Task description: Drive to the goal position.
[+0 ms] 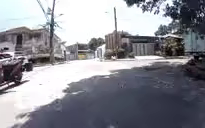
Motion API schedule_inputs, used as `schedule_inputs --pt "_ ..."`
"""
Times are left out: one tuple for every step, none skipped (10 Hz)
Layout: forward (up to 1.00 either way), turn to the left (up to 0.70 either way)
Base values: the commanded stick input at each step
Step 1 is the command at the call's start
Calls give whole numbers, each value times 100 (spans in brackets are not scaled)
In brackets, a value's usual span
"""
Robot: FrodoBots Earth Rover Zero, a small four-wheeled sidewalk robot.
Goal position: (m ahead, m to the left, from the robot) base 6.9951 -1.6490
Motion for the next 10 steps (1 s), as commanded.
schedule_inputs --pt "100 -31" --pt "100 -24" --pt "100 -17" --pt "100 -10" --pt "100 -3" --pt "100 0" --pt "100 0" --pt "100 0" --pt "100 0" --pt "100 0"
